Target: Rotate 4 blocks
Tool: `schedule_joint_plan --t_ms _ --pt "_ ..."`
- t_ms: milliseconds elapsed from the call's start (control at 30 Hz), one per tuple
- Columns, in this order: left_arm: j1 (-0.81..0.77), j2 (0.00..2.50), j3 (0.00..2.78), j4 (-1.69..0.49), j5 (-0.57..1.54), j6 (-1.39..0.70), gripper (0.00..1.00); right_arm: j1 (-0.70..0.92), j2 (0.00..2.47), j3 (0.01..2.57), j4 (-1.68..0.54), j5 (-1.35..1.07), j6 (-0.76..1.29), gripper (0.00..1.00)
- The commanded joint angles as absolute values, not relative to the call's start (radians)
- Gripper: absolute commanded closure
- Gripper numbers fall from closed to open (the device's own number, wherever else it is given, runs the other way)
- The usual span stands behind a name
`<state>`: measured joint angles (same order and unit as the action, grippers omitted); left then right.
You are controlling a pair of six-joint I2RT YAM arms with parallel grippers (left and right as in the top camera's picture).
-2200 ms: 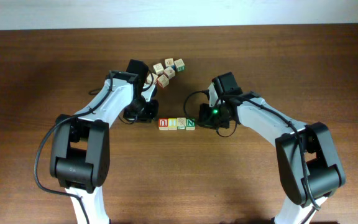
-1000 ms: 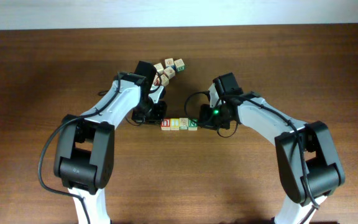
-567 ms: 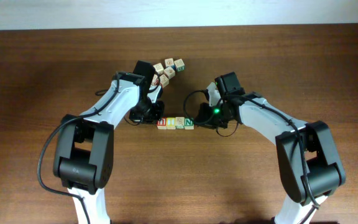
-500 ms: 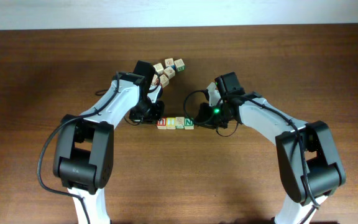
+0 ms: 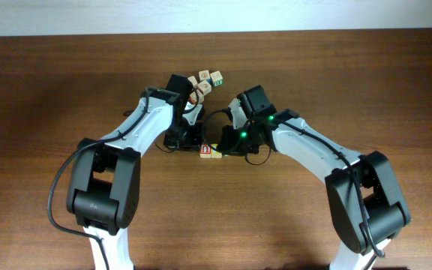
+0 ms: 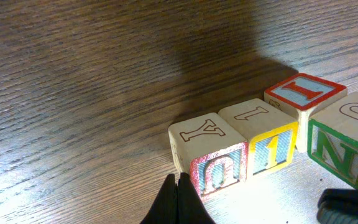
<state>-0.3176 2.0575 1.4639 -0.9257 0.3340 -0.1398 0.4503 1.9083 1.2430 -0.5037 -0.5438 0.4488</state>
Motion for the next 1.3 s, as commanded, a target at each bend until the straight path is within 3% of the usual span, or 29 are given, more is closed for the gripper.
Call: schedule_joint_plan --t_ms 0,600,733,833,1000,1267 --pt "-0.314 2.070 1.454 -0.924 0.352 -0.145 1.00 0.419 1.896 1.296 -0.537 -0.521 0.450 0.96" --pt "-0.314 2.070 1.454 -0.925 0.352 -0.145 1.00 0.268 1.897 1.300 -0.774 -0.300 0.407 0.96" --pt "-0.314 2.070 1.454 -0.925 0.352 -0.145 1.00 0.268 1.880 1.336 -0.791 -0.404 0.344 0.96" --pt "-0.314 2.070 1.454 -0.926 0.352 -0.145 1.00 0.266 1.824 1.415 -0.873 -0.281 0.344 0.87" --pt "-0.314 2.070 1.454 -0.928 0.352 -0.146 1.00 0.268 1.855 1.412 -0.886 -0.107 0.342 0.96" --pt "-0.314 2.070 1.454 -0.928 0.352 -0.145 1.00 0.331 1.916 1.406 -0.863 -0.130 0.299 0.96"
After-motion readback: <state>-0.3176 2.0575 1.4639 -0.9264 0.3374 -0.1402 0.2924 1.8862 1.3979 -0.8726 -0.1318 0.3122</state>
